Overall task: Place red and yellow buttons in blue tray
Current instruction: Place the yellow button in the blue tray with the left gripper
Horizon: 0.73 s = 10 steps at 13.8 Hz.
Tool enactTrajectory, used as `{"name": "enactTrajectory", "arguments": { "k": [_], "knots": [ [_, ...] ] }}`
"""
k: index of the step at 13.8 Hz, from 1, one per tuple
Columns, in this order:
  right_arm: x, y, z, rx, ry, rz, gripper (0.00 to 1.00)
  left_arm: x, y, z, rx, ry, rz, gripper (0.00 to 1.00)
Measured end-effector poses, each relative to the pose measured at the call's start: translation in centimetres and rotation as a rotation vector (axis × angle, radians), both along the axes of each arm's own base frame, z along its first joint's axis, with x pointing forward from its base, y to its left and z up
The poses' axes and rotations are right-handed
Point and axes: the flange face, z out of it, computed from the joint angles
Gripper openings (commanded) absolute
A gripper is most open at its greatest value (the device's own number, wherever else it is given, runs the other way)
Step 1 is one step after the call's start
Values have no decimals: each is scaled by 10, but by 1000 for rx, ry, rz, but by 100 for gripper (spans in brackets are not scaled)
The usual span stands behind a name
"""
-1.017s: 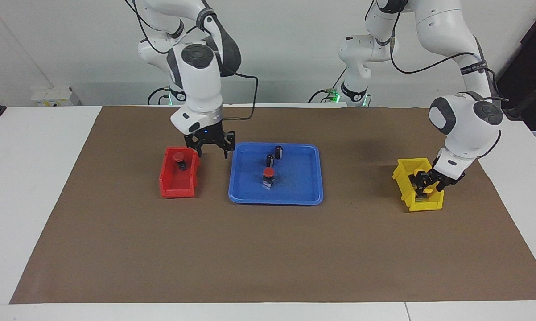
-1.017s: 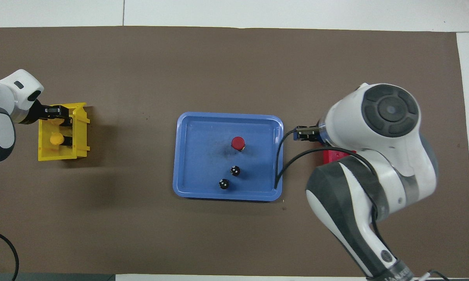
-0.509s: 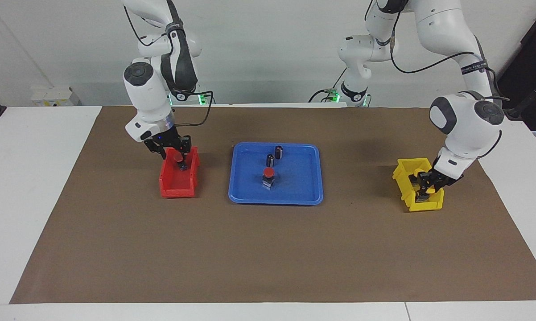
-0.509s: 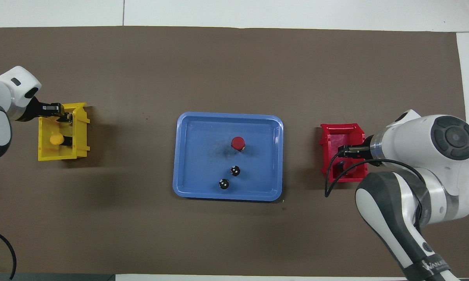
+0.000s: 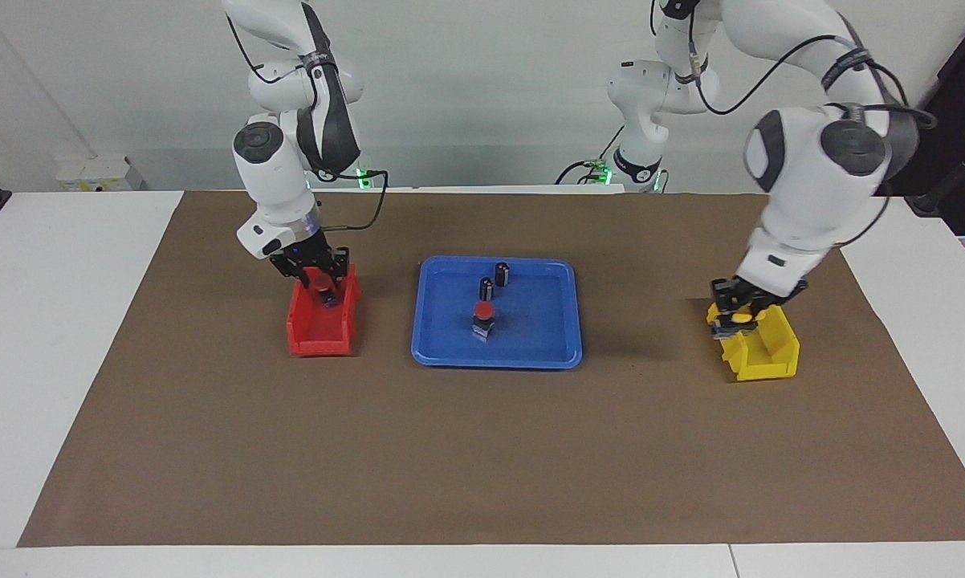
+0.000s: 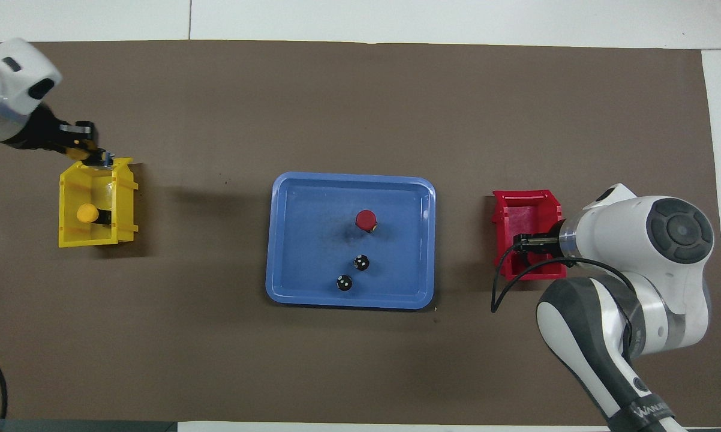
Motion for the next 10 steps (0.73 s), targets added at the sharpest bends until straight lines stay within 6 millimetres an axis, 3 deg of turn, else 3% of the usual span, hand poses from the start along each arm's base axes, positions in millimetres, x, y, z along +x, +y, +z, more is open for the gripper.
{"name": "enactTrajectory", "arguments": {
  "k": [2,4,6,10],
  "knots": [
    [-3,0,-4,0,0,4,63,-31,-80,-17,-35,-8,21,1],
    [-5,0,-8,-1,0,20,61,-54,-129,-37,-56,-26,43,1],
    [-7,-1,-11,-1,0,52,60,-68,-157,-60,-68,-21,41,1],
    [-8,-2,-13,-1,1,63,57,-94,-185,-110,-91,-21,29,1]
  ]
}}
